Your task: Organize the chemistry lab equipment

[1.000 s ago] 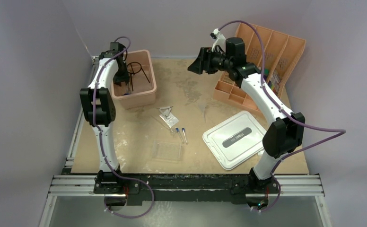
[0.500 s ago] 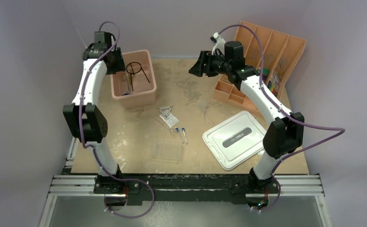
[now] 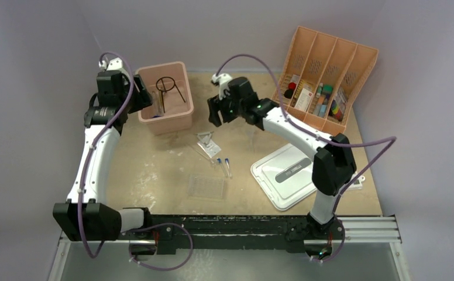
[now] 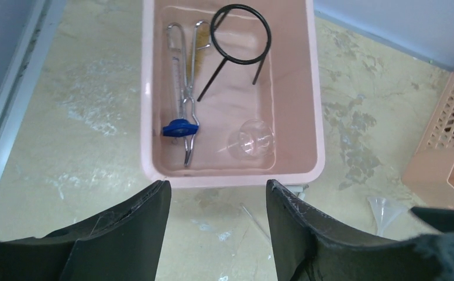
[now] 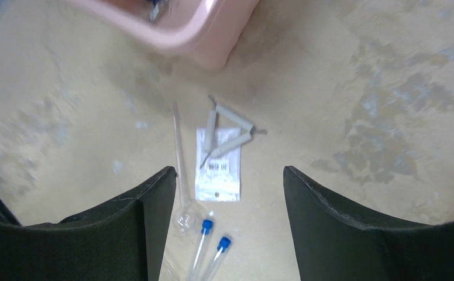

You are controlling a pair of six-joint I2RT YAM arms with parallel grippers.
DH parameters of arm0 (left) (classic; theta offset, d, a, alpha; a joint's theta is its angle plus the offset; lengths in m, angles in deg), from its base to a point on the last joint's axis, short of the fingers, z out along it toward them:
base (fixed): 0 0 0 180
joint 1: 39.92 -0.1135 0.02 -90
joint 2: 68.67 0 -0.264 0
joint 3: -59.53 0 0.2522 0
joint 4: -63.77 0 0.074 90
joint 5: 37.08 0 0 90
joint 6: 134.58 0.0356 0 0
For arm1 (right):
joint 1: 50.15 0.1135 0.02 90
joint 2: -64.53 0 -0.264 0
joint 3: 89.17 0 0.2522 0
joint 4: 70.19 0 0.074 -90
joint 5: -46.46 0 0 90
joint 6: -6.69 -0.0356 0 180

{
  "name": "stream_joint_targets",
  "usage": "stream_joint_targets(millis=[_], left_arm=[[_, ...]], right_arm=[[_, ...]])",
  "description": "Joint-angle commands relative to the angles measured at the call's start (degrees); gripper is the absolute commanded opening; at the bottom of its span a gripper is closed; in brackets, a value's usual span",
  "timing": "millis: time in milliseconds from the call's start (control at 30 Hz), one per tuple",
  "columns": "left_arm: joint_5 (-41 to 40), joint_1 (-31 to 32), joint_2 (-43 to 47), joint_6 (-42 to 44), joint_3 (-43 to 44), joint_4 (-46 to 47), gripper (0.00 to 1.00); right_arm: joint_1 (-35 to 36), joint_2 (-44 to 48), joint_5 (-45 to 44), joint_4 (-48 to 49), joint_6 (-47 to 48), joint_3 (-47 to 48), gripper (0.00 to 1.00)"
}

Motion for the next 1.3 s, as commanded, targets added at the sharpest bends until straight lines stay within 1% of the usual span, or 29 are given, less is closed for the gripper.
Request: stream_joint_targets(millis=[0, 67, 167, 300, 367, 467, 867, 1000, 1267], left_arm=[[-7.48, 0.15, 5.99, -4.44, -3.99, 7.79, 0.60], [-9.24, 0.09, 7.84, -7.05, -5.84, 9.51, 0.60], [-9.91, 0.12, 9.40, -9.75, -7.77, 12.01, 0.60], [-10.31, 0.13, 9.09, -11.03, -7.72, 13.15, 0.60], [-11.72, 0.17, 8.43, -11.25, -7.29, 12.91, 0.60], [-13.25, 0.20, 7.76, -11.14, -6.65, 12.25, 0.60], [-14.19, 0.87, 6.78, -9.52, -6.08, 12.22, 0.60], [-14.72, 2.52, 6.58, -8.92, -5.93, 12.04, 0.60], [-16.32, 3.36, 6.52, -7.84, -4.73, 11.43, 0.60]], right_arm=[[5.86, -1.71, -6.69, 0.79, 11.03, -3.88, 0.68], [8.41, -2.83, -6.72, 1.68, 13.46, -5.28, 0.65], [11.18, -3.99, -6.07, 3.48, 14.39, -7.47, 0.59], [14.13, -6.51, -5.67, 5.78, 14.91, -9.51, 0.54], [15.33, -8.03, -6.03, 6.51, 14.76, -9.72, 0.52], [16.16, -9.94, -7.18, 7.52, 13.84, -9.64, 0.48], [17.45, -13.98, -8.34, 8.62, 13.76, -9.62, 0.28], [18.40, -14.58, -11.72, 9.46, 14.31, -10.04, 0.26], [19.19, -16.75, -13.16, 8.36, 14.06, -8.91, 0.23]])
